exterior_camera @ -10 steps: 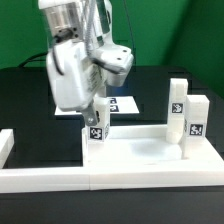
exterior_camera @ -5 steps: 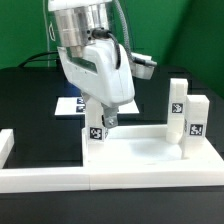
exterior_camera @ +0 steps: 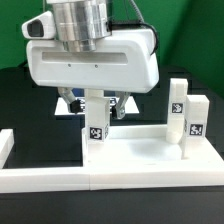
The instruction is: Assemble desk
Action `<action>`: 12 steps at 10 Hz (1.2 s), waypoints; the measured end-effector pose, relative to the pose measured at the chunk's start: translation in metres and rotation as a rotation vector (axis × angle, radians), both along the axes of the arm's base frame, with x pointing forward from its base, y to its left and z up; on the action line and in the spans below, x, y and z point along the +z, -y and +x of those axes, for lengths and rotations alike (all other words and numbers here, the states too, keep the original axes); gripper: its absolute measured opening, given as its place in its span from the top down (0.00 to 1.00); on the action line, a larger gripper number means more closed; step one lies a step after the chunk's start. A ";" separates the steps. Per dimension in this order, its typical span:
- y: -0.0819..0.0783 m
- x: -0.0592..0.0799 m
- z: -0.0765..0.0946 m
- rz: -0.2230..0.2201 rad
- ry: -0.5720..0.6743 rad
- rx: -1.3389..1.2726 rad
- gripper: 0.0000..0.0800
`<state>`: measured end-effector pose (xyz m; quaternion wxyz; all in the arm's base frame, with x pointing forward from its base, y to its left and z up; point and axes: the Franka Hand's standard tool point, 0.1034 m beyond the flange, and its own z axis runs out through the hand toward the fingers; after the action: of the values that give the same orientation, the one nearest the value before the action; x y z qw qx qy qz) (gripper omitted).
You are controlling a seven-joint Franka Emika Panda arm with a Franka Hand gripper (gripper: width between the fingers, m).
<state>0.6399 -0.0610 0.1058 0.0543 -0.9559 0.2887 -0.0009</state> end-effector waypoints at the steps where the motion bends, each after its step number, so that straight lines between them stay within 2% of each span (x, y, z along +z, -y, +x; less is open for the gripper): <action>1: -0.001 0.000 0.000 0.001 -0.003 -0.026 0.22; 2: 0.000 0.000 0.000 0.001 -0.003 -0.026 0.22; 4: 0.000 0.000 0.000 0.005 -0.012 -0.123 0.64; 7: -0.001 0.000 0.001 0.012 -0.037 -0.352 0.64; 9: 0.000 0.000 0.000 0.021 -0.064 -0.611 0.64; 12: 0.005 -0.001 0.000 0.108 -0.111 -1.065 0.64</action>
Offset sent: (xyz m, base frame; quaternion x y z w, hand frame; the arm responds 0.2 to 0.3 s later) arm 0.0000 0.0000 0.0000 0.0000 0.0000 0.1296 0.9916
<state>0.6395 -0.0659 0.1044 0.0800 -0.6718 0.7355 0.0368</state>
